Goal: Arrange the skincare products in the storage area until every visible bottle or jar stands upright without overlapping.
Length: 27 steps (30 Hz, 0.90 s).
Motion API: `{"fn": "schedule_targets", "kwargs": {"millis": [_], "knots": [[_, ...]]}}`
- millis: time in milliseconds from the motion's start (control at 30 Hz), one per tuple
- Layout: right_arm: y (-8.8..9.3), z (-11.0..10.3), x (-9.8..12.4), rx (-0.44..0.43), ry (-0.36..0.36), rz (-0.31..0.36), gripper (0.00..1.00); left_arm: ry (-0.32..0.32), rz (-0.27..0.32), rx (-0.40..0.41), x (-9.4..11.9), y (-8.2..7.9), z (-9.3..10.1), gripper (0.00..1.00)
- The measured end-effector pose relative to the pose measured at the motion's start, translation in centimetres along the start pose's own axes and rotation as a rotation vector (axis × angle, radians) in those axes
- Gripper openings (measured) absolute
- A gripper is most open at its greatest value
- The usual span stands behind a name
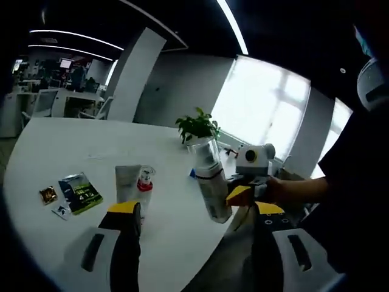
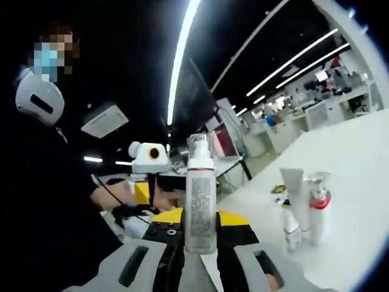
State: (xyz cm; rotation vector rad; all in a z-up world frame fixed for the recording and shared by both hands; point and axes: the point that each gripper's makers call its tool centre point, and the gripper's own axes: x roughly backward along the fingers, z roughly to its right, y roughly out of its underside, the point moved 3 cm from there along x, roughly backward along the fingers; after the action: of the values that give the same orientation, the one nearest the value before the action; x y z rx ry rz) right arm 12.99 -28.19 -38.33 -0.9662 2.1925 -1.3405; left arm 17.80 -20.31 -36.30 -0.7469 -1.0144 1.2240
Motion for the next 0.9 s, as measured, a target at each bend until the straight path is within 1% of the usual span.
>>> {"fn": "schedule_targets", "kwargs": {"millis": [67,133,167,233,367,433,467,533,633,700,833,900], "knots": [[-0.1,-0.6,-0.4,-0.009,-0.043,-0.002,0.10,0.012,0.014,-0.001,0.0,-0.3,0.1,0.61],[-0.3,-0.7,-0.7,-0.007,-0.050,0.004,0.10,0.016,0.019,-0.003,-0.1,-0.6,0.2,0.61],[-0.3,-1.0,-0.9,-0.019,-0.075,0.005,0.10,0.016,0.019,-0.005,-0.2,-0.6,0.2,0.61],[-0.3,-1.1,-1.1,-0.025,-0.089,0.009,0.10,0.022,0.022,-0.011,-0.2,-0.8,0.4,0.61],[-0.4,-2.2,-1.5,-0.069,-0.164,0.023,0.10,0.055,0.048,-0.008,-0.1,-1.8,1.1,0.59],[-0.5,-2.5,-1.7,-0.098,-0.194,0.031,0.10,0.075,0.054,-0.018,-0.1,-2.1,1.6,0.58],[-0.6,-2.7,-1.7,-0.110,-0.213,0.037,0.10,0.096,0.061,-0.034,-0.2,-2.5,2.0,0.57],[-0.9,-3.0,-1.8,-0.135,-0.240,0.055,0.10,0.111,0.060,-0.052,-0.3,-2.8,2.5,0.56],[-1.2,-3.2,-1.9,-0.146,-0.262,0.073,0.10,0.124,0.063,-0.063,-0.4,-3.1,3.0,0.52],[-1.3,-3.3,-1.9,-0.149,-0.270,0.078,0.10,0.133,0.073,-0.055,-0.5,-3.3,3.1,0.50],[-1.4,-3.4,-1.9,-0.153,-0.282,0.076,0.10,0.139,0.077,-0.049,-0.5,-3.4,3.2,0.46],[-1.5,-3.4,-1.9,-0.152,-0.286,0.074,0.10,0.142,0.076,-0.048,-0.6,-3.4,3.3,0.43]]}}
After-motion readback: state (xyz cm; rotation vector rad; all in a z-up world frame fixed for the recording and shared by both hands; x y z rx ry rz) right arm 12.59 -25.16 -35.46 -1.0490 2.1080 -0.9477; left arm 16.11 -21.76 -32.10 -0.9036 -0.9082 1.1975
